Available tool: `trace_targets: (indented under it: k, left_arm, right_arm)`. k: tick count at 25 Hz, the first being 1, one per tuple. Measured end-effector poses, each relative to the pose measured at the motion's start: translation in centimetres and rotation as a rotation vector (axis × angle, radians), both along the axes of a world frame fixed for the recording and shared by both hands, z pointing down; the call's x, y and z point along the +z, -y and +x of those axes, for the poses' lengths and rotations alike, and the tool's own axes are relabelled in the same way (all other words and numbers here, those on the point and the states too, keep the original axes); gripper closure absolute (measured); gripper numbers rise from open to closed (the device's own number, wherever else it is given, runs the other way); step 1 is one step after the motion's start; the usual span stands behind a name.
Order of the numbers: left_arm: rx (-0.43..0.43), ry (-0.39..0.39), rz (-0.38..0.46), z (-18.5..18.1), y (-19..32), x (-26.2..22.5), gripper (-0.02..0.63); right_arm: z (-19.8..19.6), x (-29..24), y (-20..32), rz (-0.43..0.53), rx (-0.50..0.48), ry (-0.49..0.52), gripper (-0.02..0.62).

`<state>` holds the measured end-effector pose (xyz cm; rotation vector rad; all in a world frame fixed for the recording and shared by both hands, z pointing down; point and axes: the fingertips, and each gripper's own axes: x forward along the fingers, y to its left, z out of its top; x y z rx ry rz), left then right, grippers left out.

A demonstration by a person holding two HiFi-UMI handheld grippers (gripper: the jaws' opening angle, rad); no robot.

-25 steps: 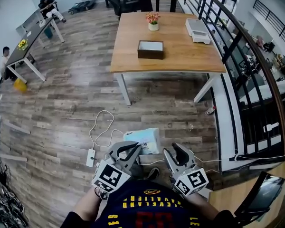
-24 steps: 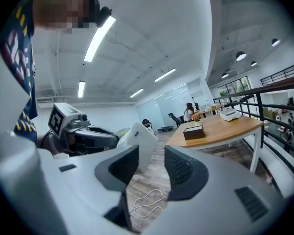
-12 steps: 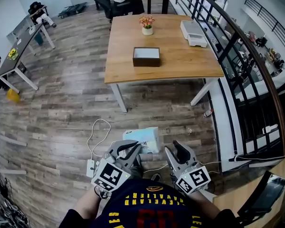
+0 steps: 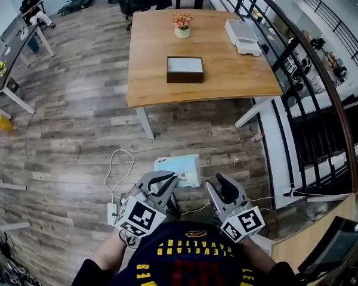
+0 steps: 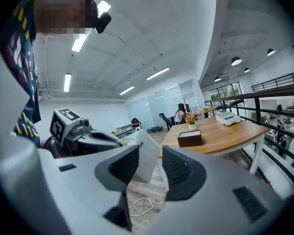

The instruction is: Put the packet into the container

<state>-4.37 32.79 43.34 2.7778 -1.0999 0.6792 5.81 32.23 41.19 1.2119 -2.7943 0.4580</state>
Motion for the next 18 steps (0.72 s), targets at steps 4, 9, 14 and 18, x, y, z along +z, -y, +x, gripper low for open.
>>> trace_targets:
  k: [4, 9, 14, 18]
  left_arm:
    - [0.0, -0.004, -0.021, -1.0, 1.3, 0.8, 0.589]
    - [-0.006, -0.015, -0.031, -1.7, 2.8, 1.1, 0.589]
    - [-0.008, -0.004, -0.043, -2.0, 5.1, 1.1, 0.589]
    - [-0.028, 0.002, -0.043, -2.3, 7.9, 0.9, 0.589]
  right_arm:
    - [-0.9, 0.5, 0.7, -0.023, 0.003, -0.017, 0.443]
    - [-1.7, 0.9, 2.2, -0.034, 0.002, -0.007, 0.442]
    - [-2.5, 1.0, 4.8, -0.037, -0.03, 0.01, 0.443]
    - [-3.0, 1.0, 7.7, -0.041, -0.058, 0.022, 0.443]
